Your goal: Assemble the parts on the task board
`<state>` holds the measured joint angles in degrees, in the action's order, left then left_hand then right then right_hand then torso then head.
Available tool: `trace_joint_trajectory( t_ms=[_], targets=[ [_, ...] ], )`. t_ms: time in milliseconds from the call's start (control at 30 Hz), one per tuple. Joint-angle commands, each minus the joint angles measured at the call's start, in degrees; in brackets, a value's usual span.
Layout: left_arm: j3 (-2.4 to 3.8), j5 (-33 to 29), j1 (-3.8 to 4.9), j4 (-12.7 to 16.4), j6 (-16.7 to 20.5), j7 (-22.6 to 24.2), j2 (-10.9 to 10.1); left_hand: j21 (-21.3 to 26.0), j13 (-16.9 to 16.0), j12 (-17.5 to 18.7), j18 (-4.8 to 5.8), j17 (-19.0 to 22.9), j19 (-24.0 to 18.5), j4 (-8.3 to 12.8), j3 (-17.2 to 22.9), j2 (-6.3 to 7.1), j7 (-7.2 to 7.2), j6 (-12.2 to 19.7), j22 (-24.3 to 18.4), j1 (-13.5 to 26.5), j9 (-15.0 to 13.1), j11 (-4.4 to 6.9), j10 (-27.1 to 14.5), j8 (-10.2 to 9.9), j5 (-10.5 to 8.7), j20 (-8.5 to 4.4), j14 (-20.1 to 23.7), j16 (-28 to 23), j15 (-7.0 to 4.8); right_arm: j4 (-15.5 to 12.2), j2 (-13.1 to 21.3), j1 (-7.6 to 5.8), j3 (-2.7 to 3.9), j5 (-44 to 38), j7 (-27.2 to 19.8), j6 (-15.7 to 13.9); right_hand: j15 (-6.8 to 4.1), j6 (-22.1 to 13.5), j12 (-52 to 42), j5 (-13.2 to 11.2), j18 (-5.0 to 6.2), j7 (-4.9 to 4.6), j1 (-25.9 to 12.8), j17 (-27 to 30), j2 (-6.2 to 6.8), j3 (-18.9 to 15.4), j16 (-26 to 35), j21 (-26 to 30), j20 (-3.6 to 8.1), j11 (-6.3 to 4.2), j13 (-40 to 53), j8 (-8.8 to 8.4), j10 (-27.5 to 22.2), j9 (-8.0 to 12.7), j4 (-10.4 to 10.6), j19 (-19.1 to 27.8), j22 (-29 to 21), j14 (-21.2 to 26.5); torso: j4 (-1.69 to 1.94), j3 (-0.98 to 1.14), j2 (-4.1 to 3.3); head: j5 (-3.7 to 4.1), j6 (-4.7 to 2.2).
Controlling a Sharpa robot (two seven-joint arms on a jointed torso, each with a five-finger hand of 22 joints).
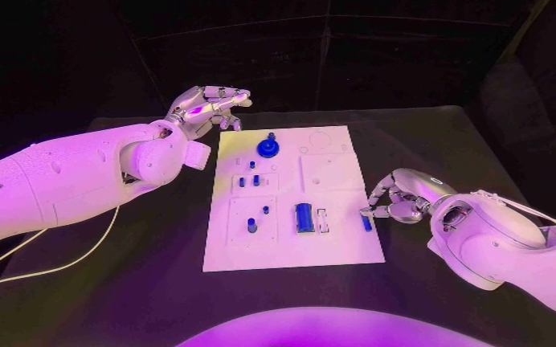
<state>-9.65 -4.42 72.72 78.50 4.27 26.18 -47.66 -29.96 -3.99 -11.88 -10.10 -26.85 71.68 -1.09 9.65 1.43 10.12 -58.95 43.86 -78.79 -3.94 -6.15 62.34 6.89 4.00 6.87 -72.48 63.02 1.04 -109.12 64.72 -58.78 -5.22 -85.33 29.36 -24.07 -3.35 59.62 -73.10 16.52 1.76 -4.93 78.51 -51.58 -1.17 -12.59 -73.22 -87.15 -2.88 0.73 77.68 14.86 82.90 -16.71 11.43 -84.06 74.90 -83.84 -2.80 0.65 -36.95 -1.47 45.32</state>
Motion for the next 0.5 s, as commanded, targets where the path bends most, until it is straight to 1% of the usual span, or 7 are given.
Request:
trace_joint_trajectory(
  t_ms=[33, 133, 233, 367, 500],
  targets=[
    [0.04, 0.1, 0.08, 0.0, -0.7, 0.5, 0.0, 0.3, 0.1, -0.4, -0.33, 0.1, 0.2, -0.1, -0.3, 0.18, 0.07, 0.2, -0.1, 0.1, 0.0, 0.01, -0.3, 0.4, 0.14, -0.07, 0.4, 0.0, 0.1, 0.5, -0.7, -0.02, 0.0, -3.0, 1.5, 3.8, -0.21, 0.5, 0.4, 0.2, -0.49, 0.06, 0.2, 0.0, -0.22, -0.5, 0.3, 0.2, -0.2, -0.47, -1.2, -0.22, 0.1, 0.1, 0.1, -2.4, 10.9, -0.8, 0.11, 0.0, 0.01, 0.01, 0.04],
    [0.04, 0.1, 0.08, 0.1, -0.7, 0.5, 0.0, 0.3, 0.1, -0.4, -0.33, 0.1, 0.2, -0.1, -0.3, 0.18, 0.07, 0.2, -0.1, 0.1, 0.0, 0.01, -0.3, 0.4, 0.14, -0.07, 0.4, 0.0, 0.1, 0.9, -1.3, -0.01, -0.01, -3.2, 1.8, 4.9, -0.25, 0.7, 0.4, 0.1, -0.49, 0.13, 0.1, 0.0, -0.22, -0.6, 0.3, 0.2, -0.16, -0.52, -1.2, -0.24, 0.1, 0.1, 0.2, -2.4, 10.9, -0.8, 0.19, 0.04, -0.04, 0.05, 0.1],
    [0.03, 0.1, 0.08, 0.1, -0.7, 0.5, 0.0, 0.3, 0.1, -0.4, -0.33, 0.1, 0.2, -0.1, -0.3, 0.18, 0.07, 0.2, -0.1, 0.1, 0.0, 0.01, -0.3, 0.4, 0.14, -0.07, 0.4, 0.0, 0.1, 1.5, -2.1, 0.03, -0.02, -3.2, 2.1, 6.3, -0.3, 0.9, 0.6, 0.0, -0.47, 0.19, 0.0, 0.1, -0.15, -0.8, 0.4, 0.3, -0.11, -0.57, -1.3, -0.27, 0.1, 0.1, 0.3, -2.4, 10.8, -0.8, 0.16, 0.02, -0.03, 0.09, 0.07],
    [0.03, 0.1, 0.08, 0.0, -0.7, 0.4, -0.1, 0.3, 0.1, -0.4, -0.33, 0.1, 0.2, -0.1, -0.3, 0.18, 0.07, 0.2, -0.1, 0.1, 0.0, 0.01, -0.3, 0.4, 0.14, -0.07, 0.4, 0.0, 0.1, 2.2, -2.8, 0.09, -0.04, -3.3, 2.3, 7.8, -0.32, 1.0, 1.0, -0.1, -0.42, 0.2, 0.0, 0.5, 0.03, -1.1, 0.6, 0.4, -0.08, -0.58, -1.6, -0.36, -0.1, 0.2, 0.3, -2.3, 10.7, -0.7, 0.06, 0.01, 0.04, -0.02, 0.22],
    [0.03, 0.1, 0.08, 0.0, -0.7, 0.4, -0.1, 0.3, 0.1, -0.4, -0.33, 0.0, 0.2, -0.1, -0.3, 0.15, 0.05, 0.2, -0.1, 0.1, 0.0, 0.02, -0.2, 0.4, 0.14, -0.07, 0.4, 0.0, 0.1, 2.8, -3.2, 0.2, -0.05, -3.5, 2.5, 9.4, -0.32, 1.0, 1.1, -0.1, -0.4, 0.21, 0.0, 0.6, 0.04, -1.1, 0.6, 0.4, -0.08, -0.59, -1.7, -0.38, -0.1, 0.2, 0.3, -2.2, 10.6, -0.7, 0.13, 0.02, 0.0, -0.11, 0.33]
  ],
)
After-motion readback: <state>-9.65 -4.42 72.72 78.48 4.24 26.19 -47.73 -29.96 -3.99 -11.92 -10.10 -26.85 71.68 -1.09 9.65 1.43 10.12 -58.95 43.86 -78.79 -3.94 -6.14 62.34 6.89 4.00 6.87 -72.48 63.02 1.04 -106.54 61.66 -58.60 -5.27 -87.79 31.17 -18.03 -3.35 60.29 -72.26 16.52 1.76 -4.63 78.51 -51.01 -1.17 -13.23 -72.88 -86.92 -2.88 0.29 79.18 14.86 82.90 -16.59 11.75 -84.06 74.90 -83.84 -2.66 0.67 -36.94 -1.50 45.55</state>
